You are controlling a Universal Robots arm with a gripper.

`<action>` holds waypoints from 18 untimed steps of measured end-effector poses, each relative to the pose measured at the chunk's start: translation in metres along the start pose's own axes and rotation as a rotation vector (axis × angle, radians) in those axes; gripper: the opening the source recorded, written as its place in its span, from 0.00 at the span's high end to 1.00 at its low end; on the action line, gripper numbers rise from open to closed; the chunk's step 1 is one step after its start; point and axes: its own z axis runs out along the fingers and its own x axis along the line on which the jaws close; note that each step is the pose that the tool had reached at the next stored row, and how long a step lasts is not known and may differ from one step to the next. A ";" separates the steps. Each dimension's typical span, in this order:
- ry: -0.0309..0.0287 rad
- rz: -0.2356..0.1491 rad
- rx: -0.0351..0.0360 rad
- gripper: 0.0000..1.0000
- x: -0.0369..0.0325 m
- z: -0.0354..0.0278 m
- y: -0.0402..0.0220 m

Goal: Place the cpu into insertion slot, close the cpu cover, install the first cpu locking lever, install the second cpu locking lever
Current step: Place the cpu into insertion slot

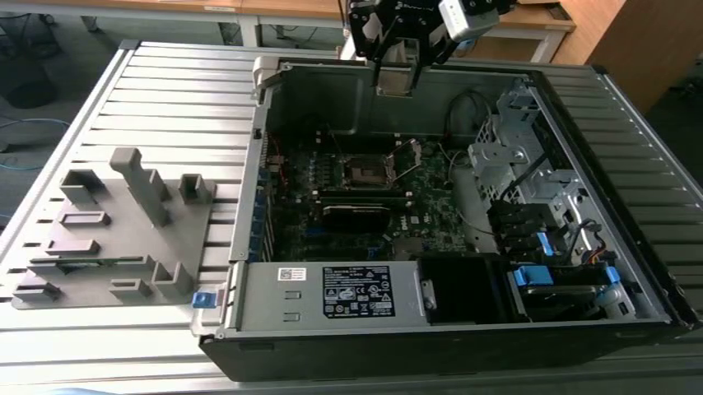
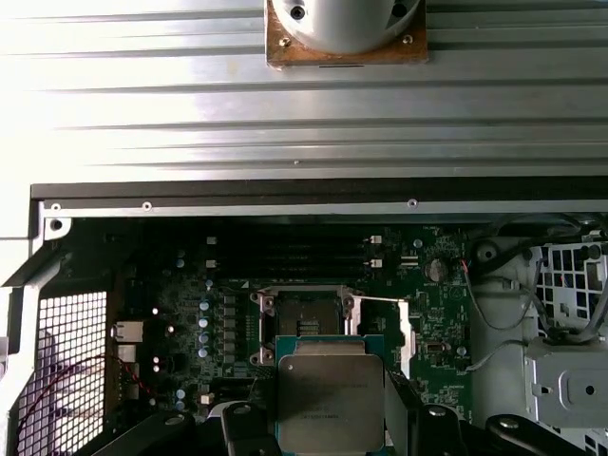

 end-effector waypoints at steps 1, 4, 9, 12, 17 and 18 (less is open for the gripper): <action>0.0000 0.000 -0.0001 0.46 0.0000 0.0000 0.0000; -0.0001 0.000 -0.0002 0.46 0.0000 0.0004 0.0000; -0.0001 0.000 -0.0003 0.46 0.0000 0.0013 -0.0001; 0.0000 0.000 0.0001 0.46 -0.0001 0.0038 -0.0004; -0.0004 0.000 -0.0002 0.46 0.0009 0.0048 -0.0005; -0.0007 0.000 0.0000 0.46 0.0012 0.0053 -0.0006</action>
